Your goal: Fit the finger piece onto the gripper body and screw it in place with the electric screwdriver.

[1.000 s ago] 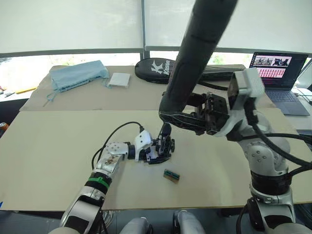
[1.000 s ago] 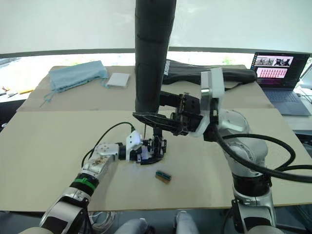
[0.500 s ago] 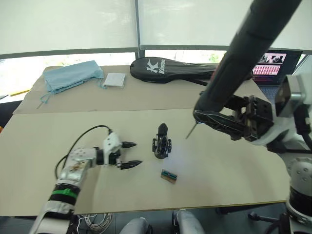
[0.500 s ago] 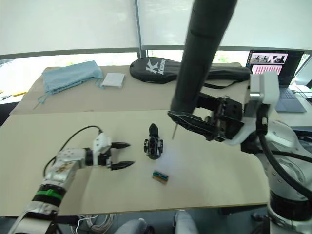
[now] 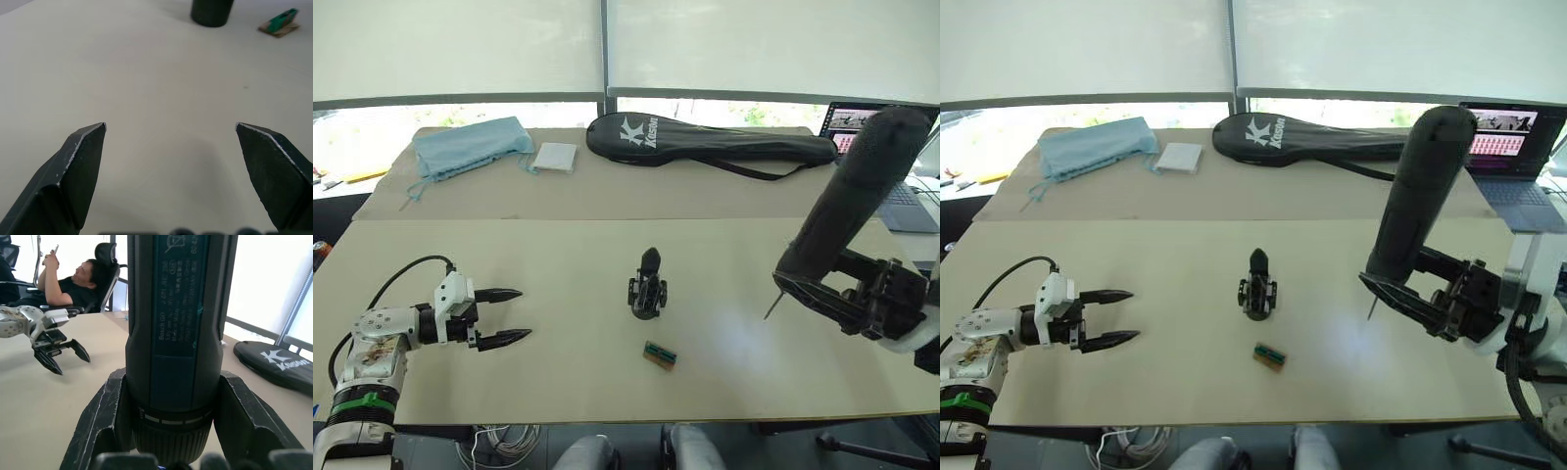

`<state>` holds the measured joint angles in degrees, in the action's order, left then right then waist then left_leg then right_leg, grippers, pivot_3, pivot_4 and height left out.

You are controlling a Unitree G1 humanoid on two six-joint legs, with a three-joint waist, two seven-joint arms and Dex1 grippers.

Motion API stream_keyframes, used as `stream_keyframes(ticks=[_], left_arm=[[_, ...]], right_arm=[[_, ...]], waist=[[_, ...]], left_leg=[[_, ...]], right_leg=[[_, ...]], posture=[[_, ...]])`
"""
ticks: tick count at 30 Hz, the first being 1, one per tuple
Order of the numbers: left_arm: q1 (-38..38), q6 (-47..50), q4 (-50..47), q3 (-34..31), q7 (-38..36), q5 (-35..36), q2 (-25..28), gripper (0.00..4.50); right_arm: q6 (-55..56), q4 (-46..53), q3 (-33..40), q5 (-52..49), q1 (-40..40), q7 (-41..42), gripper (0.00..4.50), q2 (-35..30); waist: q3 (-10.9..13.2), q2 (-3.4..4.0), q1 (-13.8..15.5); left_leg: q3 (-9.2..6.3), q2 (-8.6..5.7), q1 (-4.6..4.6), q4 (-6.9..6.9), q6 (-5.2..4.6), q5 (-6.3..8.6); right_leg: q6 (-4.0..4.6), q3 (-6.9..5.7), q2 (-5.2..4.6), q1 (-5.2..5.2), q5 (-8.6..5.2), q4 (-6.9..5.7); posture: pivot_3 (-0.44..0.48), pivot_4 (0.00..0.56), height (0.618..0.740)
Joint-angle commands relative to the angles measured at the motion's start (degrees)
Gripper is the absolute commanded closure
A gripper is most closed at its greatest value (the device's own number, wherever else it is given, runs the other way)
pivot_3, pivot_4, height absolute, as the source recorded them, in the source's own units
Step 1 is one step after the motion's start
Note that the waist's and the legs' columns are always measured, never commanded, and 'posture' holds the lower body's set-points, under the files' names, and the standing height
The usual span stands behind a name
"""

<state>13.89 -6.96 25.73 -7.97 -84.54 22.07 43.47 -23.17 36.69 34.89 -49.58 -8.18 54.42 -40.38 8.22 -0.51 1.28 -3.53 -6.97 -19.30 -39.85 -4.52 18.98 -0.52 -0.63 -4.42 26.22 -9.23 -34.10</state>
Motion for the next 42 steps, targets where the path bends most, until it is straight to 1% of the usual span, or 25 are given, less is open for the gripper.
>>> stream_keyframes(ticks=[1, 4, 9, 15, 20, 26, 32, 42], left_arm=[[-1.2, 2.33, -6.98, 0.17, -0.89, 2.87, -0.58, 0.03], [-2.98, 4.62, -13.69, 2.55, -0.51, 3.43, -2.16, 0.03], [-5.36, 5.86, -20.33, 6.22, 0.51, 2.38, -3.4, 0.03], [-5.93, 5.14, -23.19, 11.25, 4.24, -1.09, -6.52, 0.03], [-5.61, 3.05, -23.24, 16.21, 5.0, -4.42, -8.97, 0.03], [-2.26, 2.66, -20.6, 21.12, 8.15, -8.21, -13.31, 0.03], [-0.37, 3.48, -19.29, 24.1, 10.28, -10.37, -16.13, 0.03], [0.96, 5.76, -18.61, 27.69, 13.75, -13.19, -19.83, 0.03]], right_arm=[[3.16, 3.17, -0.22, -1.47, 1.8, -0.3, 2.59, 0.24], [3.78, 4.13, -5.6, -2.58, 7.23, -0.53, 2.59, 1.01], [3.25, 5.99, -13.89, -3.11, 12.13, -1.59, 2.59, 2.73], [4.74, 6.98, -24.68, 1.33, 14.63, -1.95, 2.59, 6.49], [6.88, 5.43, -30.37, 5.73, 14.59, -0.6, 2.59, 8.68], [10.98, 1.88, -34.49, 10.28, 13.24, 2.61, 2.59, 10.21], [14.5, -1.32, -35.83, 13.2, 12.41, 4.55, 2.59, 10.94], [17.01, -5.09, -37.24, 15.46, 13.62, 5.32, 2.59, 12.11]], waist=[[0.15, 0.15, -0.11], [0.27, 0.29, -0.75], [0.32, 0.28, -0.71], [0.36, 0.29, -0.38], [0.36, 0.28, -0.55], [0.36, 0.28, -0.33], [0.36, 0.29, -0.53], [0.34, 0.32, 0.27]], left_leg=[[0.01, -0.03, -0.02, -0.01, 0.0, 0.0], [0.1, -0.04, 0.02, -0.04, 0.05, 0.02], [0.09, 0.11, 0.0, 0.03, 0.06, -0.03], [0.09, 0.01, 0.0, -0.03, 0.05, -0.02], [0.09, -0.01, 0.01, -0.03, 0.05, -0.02], [0.09, -0.01, 0.03, -0.06, 0.06, -0.03], [0.09, -0.06, 0.04, -0.08, 0.05, -0.04], [0.09, -0.1, 0.08, -0.12, 0.05, -0.04]], right_leg=[[0.0, 0.0, 0.0, 0.02, 0.0, 0.0], [-0.02, 0.01, -0.01, -0.01, 0.05, -0.01], [0.06, 0.01, 0.06, 0.06, 0.02, -0.01], [0.04, -0.01, 0.0, 0.0, 0.03, 0.02], [0.04, -0.09, 0.01, 0.03, 0.03, 0.0], [0.04, -0.12, 0.02, -0.01, 0.03, -0.01], [0.04, -0.17, 0.03, 0.01, 0.03, -0.03], [0.0, -0.15, 0.01, -0.06, 0.05, -0.03]], posture=[[0.0, 0.15, 0.74], [0.0, 0.15, 0.74], [0.0, 0.15, 0.74], [0.0, 0.15, 0.74], [0.0, 0.15, 0.74], [0.0, 0.15, 0.74], [0.0, 0.15, 0.74], [0.0, 0.15, 0.74]])
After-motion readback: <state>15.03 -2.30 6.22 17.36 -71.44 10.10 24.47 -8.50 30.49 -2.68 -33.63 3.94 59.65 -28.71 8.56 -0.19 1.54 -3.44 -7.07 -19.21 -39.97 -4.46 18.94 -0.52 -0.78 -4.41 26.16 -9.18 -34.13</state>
